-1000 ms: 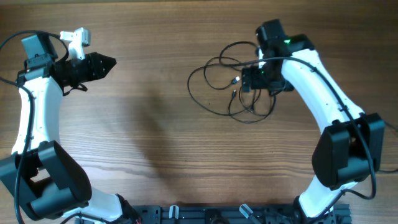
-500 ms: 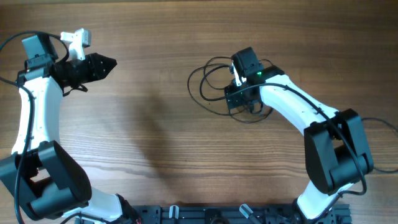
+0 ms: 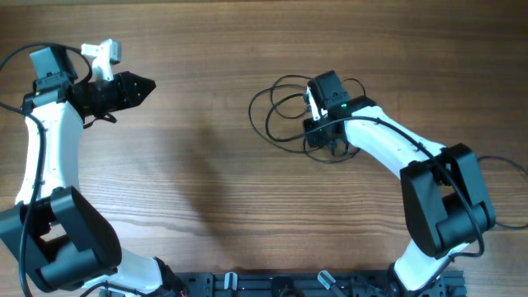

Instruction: Untangle cables

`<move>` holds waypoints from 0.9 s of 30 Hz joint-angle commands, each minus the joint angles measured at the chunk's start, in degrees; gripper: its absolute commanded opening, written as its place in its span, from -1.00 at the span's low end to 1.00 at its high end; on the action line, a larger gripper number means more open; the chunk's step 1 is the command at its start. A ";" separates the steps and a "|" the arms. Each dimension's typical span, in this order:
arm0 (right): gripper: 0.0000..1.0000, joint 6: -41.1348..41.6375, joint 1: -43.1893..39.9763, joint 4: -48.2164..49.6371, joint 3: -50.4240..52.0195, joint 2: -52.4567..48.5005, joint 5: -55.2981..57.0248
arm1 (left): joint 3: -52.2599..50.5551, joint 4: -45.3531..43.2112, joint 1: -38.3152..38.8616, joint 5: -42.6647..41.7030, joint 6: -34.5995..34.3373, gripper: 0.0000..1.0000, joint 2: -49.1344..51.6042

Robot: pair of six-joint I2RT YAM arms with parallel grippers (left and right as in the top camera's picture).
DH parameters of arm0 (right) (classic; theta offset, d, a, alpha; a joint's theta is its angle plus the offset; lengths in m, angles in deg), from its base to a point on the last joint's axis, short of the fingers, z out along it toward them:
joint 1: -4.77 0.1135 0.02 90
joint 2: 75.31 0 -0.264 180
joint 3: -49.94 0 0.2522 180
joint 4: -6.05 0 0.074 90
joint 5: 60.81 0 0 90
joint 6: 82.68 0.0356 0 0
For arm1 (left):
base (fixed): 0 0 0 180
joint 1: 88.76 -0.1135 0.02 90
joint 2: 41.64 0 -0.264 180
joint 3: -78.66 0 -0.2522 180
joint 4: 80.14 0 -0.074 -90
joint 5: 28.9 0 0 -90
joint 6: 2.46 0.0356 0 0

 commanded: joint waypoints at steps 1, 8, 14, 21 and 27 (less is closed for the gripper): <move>-0.23 -0.39 -0.24 0.57 1.90 -0.68 -0.55 | 0.15 0.07 -0.09 -1.66 -0.11 -0.74 -1.25; -0.91 0.87 -0.24 0.66 1.42 -0.42 -0.55 | 0.15 0.09 -0.09 -1.64 -0.11 -0.74 -1.25; -0.91 1.42 -0.22 -21.05 -21.49 11.08 -0.33 | 0.15 0.50 -0.09 -1.66 -0.13 -0.74 -1.25; -0.92 4.26 -0.50 -35.89 -46.42 26.23 0.74 | 0.15 1.18 -0.09 -5.09 -0.13 -0.74 -1.25; -0.91 4.20 -0.50 -35.98 -46.42 33.64 7.48 | 0.15 1.79 2.43 -5.55 -0.11 -0.71 -1.25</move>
